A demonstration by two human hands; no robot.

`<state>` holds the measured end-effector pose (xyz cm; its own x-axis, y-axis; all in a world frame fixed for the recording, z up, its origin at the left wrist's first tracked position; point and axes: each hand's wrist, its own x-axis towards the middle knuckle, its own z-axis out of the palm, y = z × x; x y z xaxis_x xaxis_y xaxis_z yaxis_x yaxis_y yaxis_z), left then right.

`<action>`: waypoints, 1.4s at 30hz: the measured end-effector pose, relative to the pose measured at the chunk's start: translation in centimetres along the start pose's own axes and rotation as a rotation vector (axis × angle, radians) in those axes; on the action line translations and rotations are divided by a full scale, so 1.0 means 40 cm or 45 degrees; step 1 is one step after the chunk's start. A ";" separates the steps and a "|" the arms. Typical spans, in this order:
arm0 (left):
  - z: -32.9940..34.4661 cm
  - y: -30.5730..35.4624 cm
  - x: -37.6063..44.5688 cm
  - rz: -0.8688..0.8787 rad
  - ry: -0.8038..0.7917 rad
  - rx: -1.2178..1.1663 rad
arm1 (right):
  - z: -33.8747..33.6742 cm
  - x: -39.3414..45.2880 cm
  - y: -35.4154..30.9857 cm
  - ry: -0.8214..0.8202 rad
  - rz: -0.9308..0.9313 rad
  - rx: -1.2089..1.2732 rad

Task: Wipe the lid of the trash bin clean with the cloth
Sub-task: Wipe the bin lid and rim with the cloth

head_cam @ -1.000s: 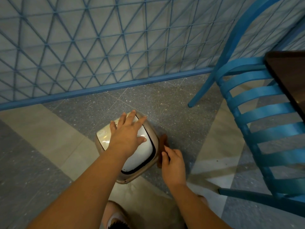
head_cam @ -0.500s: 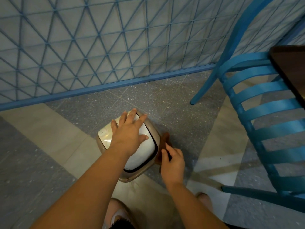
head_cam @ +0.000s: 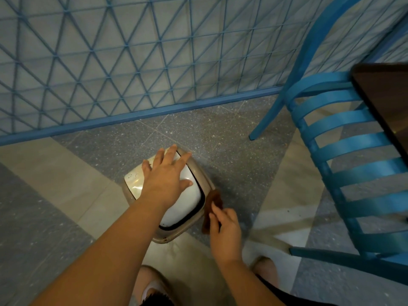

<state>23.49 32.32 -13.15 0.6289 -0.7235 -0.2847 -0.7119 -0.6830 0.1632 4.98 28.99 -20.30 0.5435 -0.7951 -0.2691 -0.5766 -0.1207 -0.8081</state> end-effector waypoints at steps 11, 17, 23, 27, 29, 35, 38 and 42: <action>-0.028 0.022 -0.009 -0.209 -0.043 -0.012 | -0.044 0.006 0.045 -0.269 -0.173 -0.485; -0.028 0.018 -0.019 -0.292 -0.011 0.038 | -0.037 0.027 0.039 -0.013 0.606 0.256; -0.012 0.052 0.000 0.156 0.033 0.198 | -0.013 0.105 -0.047 0.032 0.523 0.606; -0.005 0.054 0.012 0.099 -0.031 0.180 | 0.007 0.134 -0.065 0.048 0.454 0.560; -0.004 0.052 0.020 0.070 -0.007 0.179 | 0.014 0.144 -0.067 0.042 0.449 0.495; 0.001 0.061 0.032 0.001 0.022 0.168 | 0.055 0.093 -0.046 0.088 0.575 0.507; 0.001 0.060 0.031 -0.005 0.023 0.166 | 0.097 0.016 -0.030 0.025 0.703 0.617; 0.000 0.063 0.022 -0.020 0.014 0.162 | 0.102 0.028 -0.038 0.002 0.757 0.594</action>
<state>22.26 29.98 -12.98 0.6430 -0.7145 -0.2757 -0.7356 -0.6764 0.0376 8.95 30.69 -21.52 0.2206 -0.6484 -0.7287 -0.4541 0.5929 -0.6650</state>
